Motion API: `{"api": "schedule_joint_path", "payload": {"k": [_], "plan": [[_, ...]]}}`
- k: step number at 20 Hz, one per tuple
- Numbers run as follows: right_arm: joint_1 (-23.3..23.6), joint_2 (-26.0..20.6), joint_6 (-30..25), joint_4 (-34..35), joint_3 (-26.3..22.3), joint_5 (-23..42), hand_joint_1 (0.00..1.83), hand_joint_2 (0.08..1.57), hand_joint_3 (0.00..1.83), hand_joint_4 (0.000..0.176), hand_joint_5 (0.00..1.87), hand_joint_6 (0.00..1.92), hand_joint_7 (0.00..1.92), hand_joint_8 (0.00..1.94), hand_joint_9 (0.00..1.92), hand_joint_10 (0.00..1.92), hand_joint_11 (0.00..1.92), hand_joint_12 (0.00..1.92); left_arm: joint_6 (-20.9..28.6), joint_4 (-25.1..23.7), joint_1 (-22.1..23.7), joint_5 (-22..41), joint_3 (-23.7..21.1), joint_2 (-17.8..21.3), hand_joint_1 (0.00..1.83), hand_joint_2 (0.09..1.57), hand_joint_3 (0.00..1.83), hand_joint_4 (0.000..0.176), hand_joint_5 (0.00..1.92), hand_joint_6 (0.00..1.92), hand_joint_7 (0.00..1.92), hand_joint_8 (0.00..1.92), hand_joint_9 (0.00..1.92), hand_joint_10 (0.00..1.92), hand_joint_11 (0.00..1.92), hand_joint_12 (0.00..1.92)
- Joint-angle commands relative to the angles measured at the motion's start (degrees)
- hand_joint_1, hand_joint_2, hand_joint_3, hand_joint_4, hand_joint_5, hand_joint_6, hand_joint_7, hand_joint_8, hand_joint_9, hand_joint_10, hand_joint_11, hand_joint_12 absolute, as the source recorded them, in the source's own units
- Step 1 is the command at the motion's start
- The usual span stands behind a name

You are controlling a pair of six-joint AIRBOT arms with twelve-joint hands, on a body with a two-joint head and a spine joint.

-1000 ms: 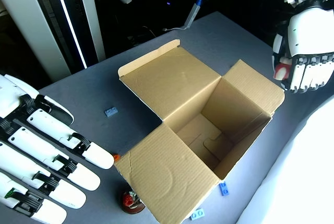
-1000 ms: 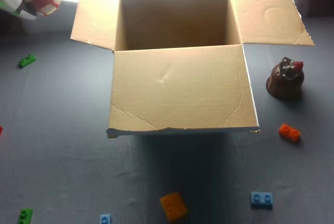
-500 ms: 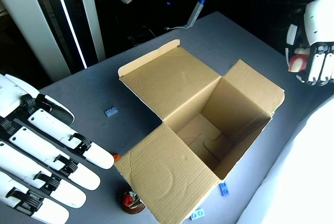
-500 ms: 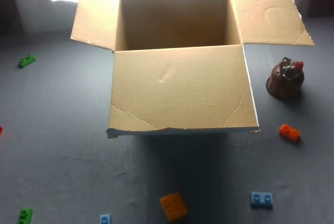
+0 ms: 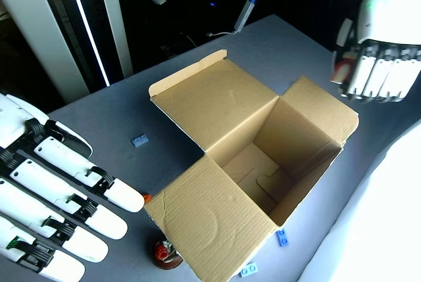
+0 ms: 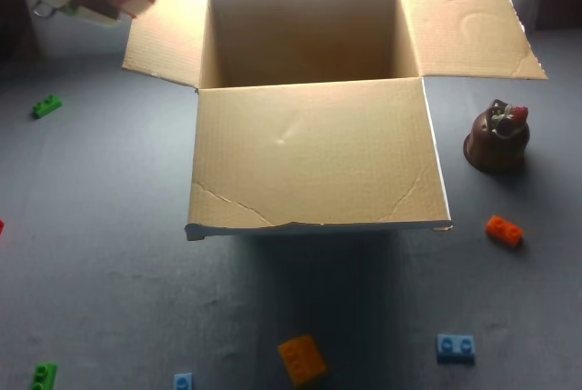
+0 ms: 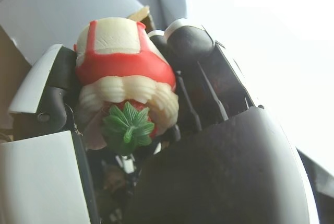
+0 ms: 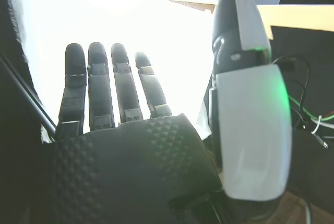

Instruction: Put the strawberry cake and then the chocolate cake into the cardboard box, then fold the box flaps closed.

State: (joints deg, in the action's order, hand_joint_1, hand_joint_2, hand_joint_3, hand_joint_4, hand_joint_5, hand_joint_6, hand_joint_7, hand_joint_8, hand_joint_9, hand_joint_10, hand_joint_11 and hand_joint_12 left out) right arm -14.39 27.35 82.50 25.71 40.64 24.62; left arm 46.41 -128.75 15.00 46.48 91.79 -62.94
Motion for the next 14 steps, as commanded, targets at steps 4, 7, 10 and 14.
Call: {"api": "schedule_joint_path", "payload": {"k": [4, 7, 10, 14], "plan": [[0.99, -0.72, 0.14, -0.66, 0.12, 7.03, 0.65, 1.01, 0.00, 0.000, 0.08, 0.00, 0.15, 0.00, 0.15, 0.00, 0.00, 0.51, 0.22, 3.13, 1.04, -1.15, -1.80, -0.12, 1.32, 1.00, 0.53, 0.000, 0.71, 1.58, 0.72, 1.40, 0.71, 1.67, 0.67, 1.92], [1.01, -0.71, 0.14, -0.66, 0.13, 7.03, 0.60, 1.03, 0.01, 0.000, 0.09, 0.00, 0.13, 0.00, 0.15, 0.00, 0.00, 0.60, -0.06, 3.12, 0.88, 1.71, -1.85, -2.40, 1.32, 1.05, 0.44, 0.000, 0.73, 1.49, 0.65, 1.50, 0.69, 1.67, 0.66, 1.92], [1.03, -0.66, 0.14, -0.66, 0.13, 7.03, 0.60, 1.01, 0.00, 0.000, 0.08, 0.00, 0.16, 0.00, 0.20, 0.02, 0.00, 0.71, -1.77, 3.06, 0.29, 2.45, -2.80, -4.50, 1.33, 1.05, 0.42, 0.000, 0.73, 1.57, 0.71, 1.40, 0.70, 1.60, 0.59, 1.85], [1.03, -0.46, 0.15, -0.66, 0.13, 7.04, 0.63, 1.02, 0.00, 0.000, 0.08, 0.01, 0.17, 0.00, 0.21, 0.01, 0.00, 0.69, -3.03, 2.59, -0.62, 2.09, -3.34, -6.99, 1.32, 1.07, 0.35, 0.000, 0.76, 1.40, 0.69, 1.45, 0.71, 1.62, 0.63, 1.88]]}}
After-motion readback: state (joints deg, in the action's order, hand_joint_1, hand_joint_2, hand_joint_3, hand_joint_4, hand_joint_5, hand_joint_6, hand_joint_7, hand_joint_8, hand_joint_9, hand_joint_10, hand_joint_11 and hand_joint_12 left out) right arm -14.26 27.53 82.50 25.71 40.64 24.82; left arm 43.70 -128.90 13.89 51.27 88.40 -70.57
